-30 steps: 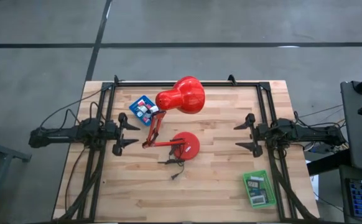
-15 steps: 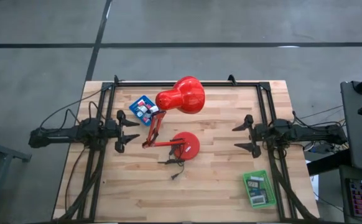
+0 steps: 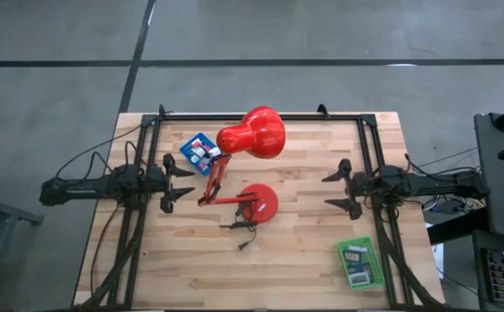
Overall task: Pick & Place Office items
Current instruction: Return to Home Position
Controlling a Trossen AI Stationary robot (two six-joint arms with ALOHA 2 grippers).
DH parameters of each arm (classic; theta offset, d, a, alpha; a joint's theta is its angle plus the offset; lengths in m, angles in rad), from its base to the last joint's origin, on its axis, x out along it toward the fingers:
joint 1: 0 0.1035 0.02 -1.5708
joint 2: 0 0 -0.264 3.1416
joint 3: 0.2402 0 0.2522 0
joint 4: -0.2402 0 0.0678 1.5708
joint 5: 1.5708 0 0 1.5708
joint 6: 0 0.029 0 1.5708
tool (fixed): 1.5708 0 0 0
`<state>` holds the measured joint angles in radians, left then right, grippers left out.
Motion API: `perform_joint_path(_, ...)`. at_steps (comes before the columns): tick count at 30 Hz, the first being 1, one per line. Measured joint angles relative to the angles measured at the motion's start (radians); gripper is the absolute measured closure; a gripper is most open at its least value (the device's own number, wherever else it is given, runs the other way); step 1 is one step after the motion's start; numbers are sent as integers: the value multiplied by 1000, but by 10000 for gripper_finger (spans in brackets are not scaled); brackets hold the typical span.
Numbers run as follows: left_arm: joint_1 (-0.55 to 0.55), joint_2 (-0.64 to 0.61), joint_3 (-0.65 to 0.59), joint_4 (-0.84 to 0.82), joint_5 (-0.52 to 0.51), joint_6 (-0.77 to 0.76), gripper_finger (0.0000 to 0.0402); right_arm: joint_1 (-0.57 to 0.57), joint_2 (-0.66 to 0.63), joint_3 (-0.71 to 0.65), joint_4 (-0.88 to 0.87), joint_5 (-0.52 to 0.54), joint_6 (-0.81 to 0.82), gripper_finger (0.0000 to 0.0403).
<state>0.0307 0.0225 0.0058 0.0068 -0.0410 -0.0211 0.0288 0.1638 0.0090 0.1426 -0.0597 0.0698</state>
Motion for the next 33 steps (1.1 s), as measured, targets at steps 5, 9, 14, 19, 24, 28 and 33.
perform_joint_path(5, 0, 5, 0, -2, 0, 23, 156, 0, 1, 0, -17, 0, 31, 76)
perform_joint_path(9, 0, 7, 0, -3, 0, 92, 156, 0, 4, 0, -74, 3, 97, 76)
perform_joint_path(14, 0, 7, 1, -3, 0, 119, 156, 0, 2, 0, -30, 10, 116, 76)
perform_joint_path(19, 0, 7, 1, -4, 0, 119, 156, 0, 2, 0, 7, 10, 107, 76)
perform_joint_path(24, 0, 7, 0, -4, 0, 123, 156, 0, 3, 0, -4, 10, 103, 76)
perform_joint_path(28, 0, 7, 0, 2, -1, 140, 156, 0, 4, 0, -18, 10, 103, 76)
perform_joint_path(33, 0, 7, 0, 4, -1, 171, 156, 0, 4, 0, -18, 10, 103, 76)
